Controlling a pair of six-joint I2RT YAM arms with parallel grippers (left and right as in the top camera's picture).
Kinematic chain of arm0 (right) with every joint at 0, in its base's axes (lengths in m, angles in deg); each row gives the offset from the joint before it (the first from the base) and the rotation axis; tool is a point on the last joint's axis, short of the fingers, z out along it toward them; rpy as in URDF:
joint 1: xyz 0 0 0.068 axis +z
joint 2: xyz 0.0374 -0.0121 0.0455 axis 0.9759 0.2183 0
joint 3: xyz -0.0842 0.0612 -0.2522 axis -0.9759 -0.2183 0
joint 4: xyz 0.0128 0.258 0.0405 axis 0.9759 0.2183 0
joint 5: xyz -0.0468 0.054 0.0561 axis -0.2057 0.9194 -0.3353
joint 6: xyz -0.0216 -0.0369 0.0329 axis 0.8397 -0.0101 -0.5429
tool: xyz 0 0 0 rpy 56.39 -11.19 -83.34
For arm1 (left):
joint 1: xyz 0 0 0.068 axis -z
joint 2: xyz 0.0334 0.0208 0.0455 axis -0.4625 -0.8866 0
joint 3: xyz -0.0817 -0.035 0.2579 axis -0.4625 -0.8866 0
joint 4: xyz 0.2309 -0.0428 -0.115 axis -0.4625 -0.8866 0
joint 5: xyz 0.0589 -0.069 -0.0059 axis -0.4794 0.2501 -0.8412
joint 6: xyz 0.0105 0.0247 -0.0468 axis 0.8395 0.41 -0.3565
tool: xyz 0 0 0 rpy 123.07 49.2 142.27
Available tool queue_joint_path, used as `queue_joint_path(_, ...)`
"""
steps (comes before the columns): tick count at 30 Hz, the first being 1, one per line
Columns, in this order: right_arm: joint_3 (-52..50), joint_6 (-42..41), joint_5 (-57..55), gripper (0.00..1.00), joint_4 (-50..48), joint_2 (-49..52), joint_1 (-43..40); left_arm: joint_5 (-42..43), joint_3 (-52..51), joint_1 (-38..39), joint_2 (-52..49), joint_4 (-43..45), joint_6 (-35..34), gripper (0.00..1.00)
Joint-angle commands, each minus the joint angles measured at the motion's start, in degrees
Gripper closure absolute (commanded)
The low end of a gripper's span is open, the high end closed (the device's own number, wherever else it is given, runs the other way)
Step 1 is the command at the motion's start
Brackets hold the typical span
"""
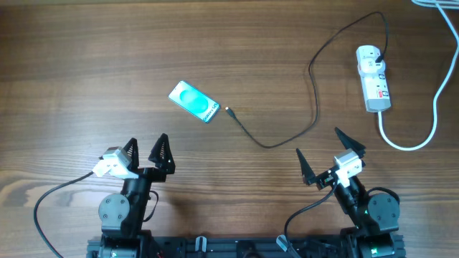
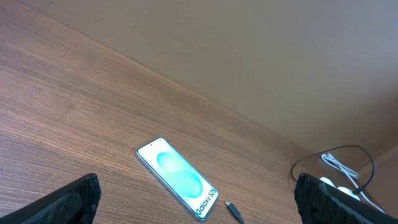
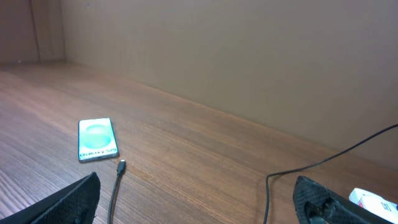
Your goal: Plug charger to phone and switch on socket
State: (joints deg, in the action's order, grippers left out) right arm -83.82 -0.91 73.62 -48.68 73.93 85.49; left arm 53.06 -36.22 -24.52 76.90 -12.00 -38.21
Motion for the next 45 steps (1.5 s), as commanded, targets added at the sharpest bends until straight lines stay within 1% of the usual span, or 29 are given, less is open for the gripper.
queue_joint_path(1, -0.1, -0.3, -0.8, 0.00, -0.2, -0.3, 0.1, -0.3, -0.3, -0.3, 0.4, -0.3, 0.9, 0.00)
queue_joint_path(22, -0.1, -0.3, -0.8, 0.00, -0.2, -0.3, 0.1, -0.5, -0.3, -0.3, 0.4, -0.3, 1.0, 0.00)
queue_joint_path(24, -0.1, -0.3, -0.8, 0.00, -0.2, -0.3, 0.1, -3.3, -0.3, -0.3, 0.4, -0.4, 0.9, 0.00)
queue_joint_path(45, -0.1, -0.3, -0.8, 0.00, -0.2, -0.3, 0.1, -3.3, -0.3, -0.3, 0.4, -0.5, 0.9, 0.00)
